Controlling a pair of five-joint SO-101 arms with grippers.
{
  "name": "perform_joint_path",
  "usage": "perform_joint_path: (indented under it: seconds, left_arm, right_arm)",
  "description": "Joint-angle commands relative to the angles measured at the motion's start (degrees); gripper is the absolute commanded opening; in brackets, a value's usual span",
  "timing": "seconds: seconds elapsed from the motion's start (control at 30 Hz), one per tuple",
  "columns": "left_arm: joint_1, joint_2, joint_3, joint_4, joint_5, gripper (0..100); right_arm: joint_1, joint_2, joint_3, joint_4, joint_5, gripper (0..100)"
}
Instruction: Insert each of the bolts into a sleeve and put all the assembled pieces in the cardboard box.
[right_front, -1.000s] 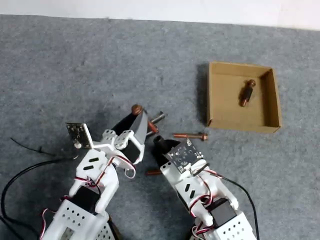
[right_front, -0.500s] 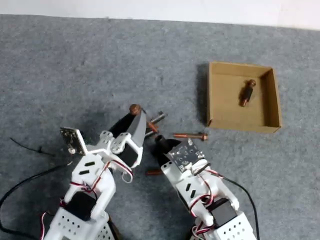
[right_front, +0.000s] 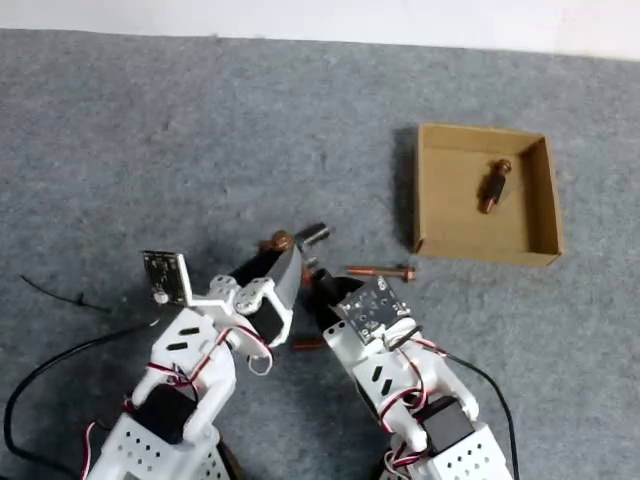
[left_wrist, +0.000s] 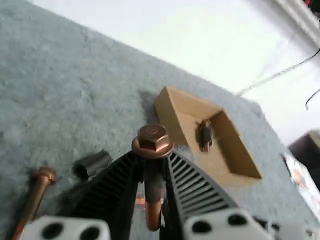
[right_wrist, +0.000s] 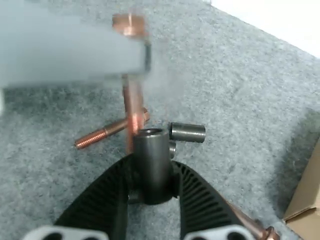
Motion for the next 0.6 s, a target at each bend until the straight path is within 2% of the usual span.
perform_joint_path:
  seconds: [0.0, 0.57]
  left_arm:
    - [-1.0, -1.4, -3.1, -4.0, 0.6, 1]
    - [-0.9, -1.4, -3.0, -9.7, 0.6, 1]
  right_arm:
    - [0.4, -0.7, 7.7, -1.7, -0.2, 1.0]
    - [0.5, -0.7, 7.7, -1.7, -0.2, 1.0]
